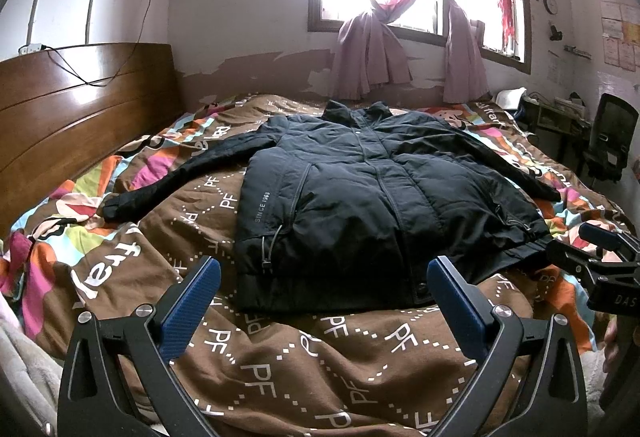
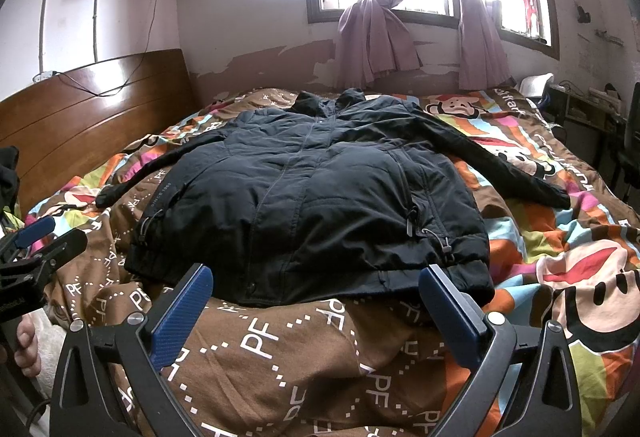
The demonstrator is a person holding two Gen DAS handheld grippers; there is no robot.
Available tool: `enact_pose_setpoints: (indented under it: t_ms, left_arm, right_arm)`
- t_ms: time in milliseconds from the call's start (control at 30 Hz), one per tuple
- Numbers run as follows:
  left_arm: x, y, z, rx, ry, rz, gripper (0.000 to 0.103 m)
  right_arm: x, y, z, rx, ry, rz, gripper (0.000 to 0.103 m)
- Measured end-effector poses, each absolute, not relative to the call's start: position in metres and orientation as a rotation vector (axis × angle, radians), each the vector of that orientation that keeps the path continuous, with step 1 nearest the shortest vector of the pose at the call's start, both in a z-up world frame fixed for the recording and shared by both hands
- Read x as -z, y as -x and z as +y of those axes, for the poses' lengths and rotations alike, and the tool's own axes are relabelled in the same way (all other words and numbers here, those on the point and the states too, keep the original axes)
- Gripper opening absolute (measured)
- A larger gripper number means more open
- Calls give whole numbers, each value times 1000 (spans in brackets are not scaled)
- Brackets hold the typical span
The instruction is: Fold large clothes
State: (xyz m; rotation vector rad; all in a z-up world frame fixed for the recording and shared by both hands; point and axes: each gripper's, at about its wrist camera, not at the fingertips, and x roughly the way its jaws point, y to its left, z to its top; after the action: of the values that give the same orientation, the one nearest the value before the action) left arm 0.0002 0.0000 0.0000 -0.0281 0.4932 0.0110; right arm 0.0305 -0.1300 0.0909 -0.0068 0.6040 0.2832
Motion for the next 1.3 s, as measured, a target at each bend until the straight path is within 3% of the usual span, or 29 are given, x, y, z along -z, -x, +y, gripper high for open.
enact_pose_setpoints:
  t_ms: [1300]
  left_arm:
    - [0,0,0,-11,25,488,102]
  right_arm:
    - [-89,-31,-130,-283,7,609,103]
